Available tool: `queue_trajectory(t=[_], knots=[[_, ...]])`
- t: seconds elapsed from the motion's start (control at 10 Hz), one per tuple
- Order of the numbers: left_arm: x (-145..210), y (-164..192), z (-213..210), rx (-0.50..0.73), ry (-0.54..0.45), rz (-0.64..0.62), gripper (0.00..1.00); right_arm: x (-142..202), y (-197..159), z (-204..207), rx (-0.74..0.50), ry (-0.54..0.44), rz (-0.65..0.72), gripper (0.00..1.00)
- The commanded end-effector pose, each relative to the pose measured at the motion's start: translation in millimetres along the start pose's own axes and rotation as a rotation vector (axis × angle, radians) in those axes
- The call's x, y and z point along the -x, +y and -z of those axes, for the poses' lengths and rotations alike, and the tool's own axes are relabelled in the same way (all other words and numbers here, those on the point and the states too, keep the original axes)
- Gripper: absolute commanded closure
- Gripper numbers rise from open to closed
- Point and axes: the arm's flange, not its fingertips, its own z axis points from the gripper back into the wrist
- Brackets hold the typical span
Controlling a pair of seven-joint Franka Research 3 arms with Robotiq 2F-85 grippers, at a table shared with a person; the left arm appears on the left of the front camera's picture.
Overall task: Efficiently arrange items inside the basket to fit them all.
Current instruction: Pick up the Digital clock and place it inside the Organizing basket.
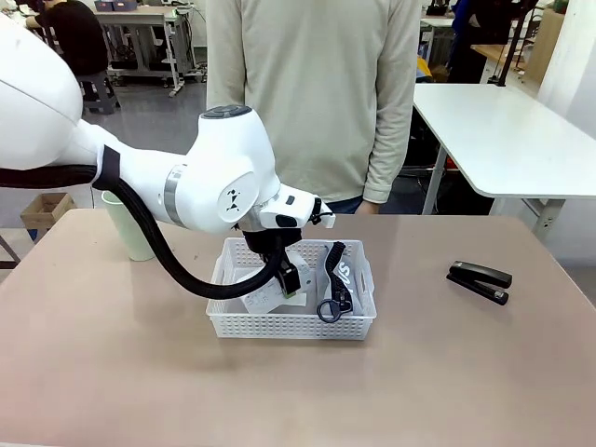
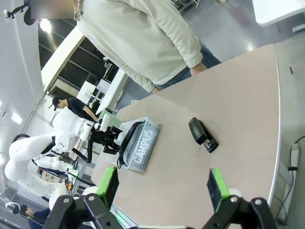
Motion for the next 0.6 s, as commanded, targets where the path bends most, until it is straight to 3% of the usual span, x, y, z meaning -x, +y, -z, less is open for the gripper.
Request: queue_trajectory(t=[0.0, 0.5], knots=[[-2, 5, -13, 0.049, -0.001, -0.001, 0.48, -2, 0, 1, -0.018, -0.025, -0.028, 0.00], [5, 11, 7, 0.094, 0.071, -0.008, 0.48, -2, 0, 1, -0.018, -0.025, -0.028, 0.00]])
